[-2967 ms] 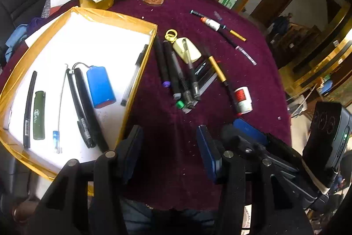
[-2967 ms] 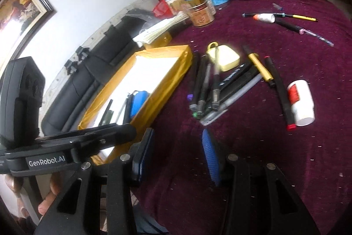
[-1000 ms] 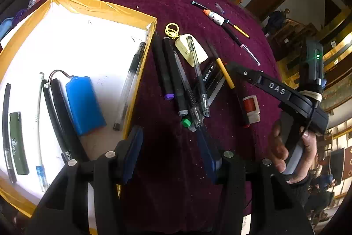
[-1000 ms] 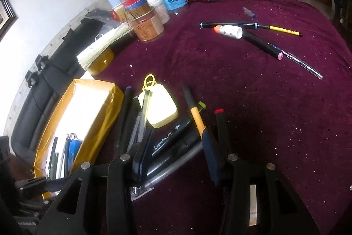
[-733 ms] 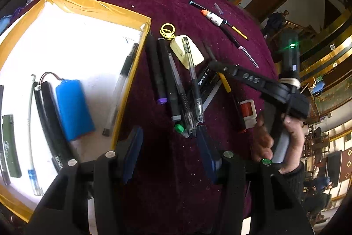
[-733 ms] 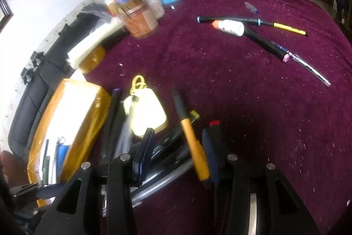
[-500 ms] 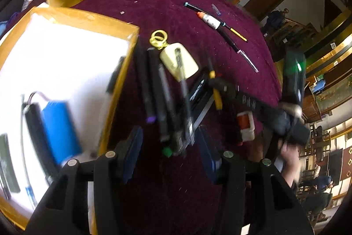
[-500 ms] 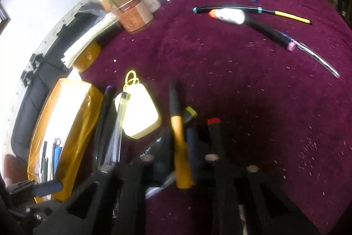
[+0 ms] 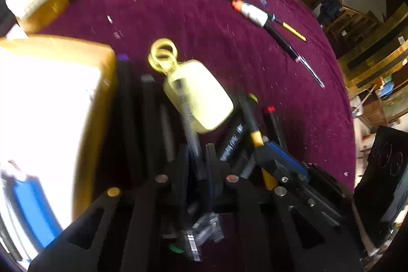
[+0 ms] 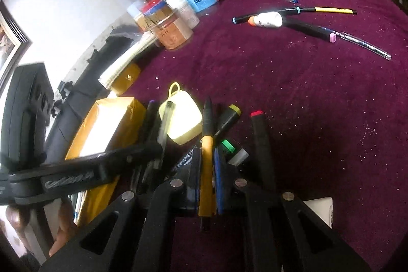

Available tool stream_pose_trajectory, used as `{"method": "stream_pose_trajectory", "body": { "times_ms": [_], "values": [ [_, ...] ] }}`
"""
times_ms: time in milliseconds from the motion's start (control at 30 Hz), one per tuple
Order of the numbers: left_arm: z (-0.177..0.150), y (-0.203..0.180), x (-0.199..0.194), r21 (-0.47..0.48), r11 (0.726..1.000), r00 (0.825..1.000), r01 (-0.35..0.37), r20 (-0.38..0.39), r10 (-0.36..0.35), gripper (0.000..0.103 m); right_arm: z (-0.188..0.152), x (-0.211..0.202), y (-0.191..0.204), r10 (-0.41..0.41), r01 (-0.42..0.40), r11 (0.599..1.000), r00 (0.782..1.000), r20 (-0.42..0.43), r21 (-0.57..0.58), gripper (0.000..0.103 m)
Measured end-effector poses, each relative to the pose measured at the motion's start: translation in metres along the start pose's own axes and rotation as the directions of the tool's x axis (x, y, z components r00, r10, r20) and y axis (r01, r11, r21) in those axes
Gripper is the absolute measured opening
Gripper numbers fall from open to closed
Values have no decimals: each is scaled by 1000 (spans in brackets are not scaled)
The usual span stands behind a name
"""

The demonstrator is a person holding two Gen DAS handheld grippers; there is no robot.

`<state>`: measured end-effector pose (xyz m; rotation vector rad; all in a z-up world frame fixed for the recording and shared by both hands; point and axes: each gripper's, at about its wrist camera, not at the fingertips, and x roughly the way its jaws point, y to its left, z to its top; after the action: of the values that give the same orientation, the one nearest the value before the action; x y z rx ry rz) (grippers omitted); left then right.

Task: Organize rigid objects
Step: 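Grasp a clear ballpoint pen with the left tool while the right tool grasps a yellow-barrel marker, then lower both pens into the tray among the other items and open both tools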

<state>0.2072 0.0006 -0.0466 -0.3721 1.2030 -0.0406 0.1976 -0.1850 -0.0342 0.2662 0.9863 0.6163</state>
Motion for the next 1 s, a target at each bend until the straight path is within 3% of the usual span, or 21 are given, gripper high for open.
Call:
{"method": "stream_pose_trajectory", "body": {
  "times_ms": [100,233,500,667,800,1000],
  "values": [
    [-5,-2,2,8,1000,1000,-6,13,6,6,-1,-1,3,-20,20,1000,1000,7,-18,8],
    [-17,4,-14,-16,999,999,52,10,-52,5,-3,-2,6,-38,39,999,999,13,-38,8],
    [-83,39,-102,-75,987,987,144,79,-138,6,-9,-10,19,53,-53,999,999,4,-9,8],
    [-122,91,-146,-155,983,981,102,181,-73,6,-32,-30,70,156,-155,987,988,7,-38,9],
    [-132,135,-154,-237,968,977,79,213,-28,6,-55,-28,128,213,-216,968,976,-36,-124,9],
    [-122,177,-138,-278,960,981,39,195,16,6,-79,14,200,163,-196,945,976,-142,-262,9]
  ]
}}
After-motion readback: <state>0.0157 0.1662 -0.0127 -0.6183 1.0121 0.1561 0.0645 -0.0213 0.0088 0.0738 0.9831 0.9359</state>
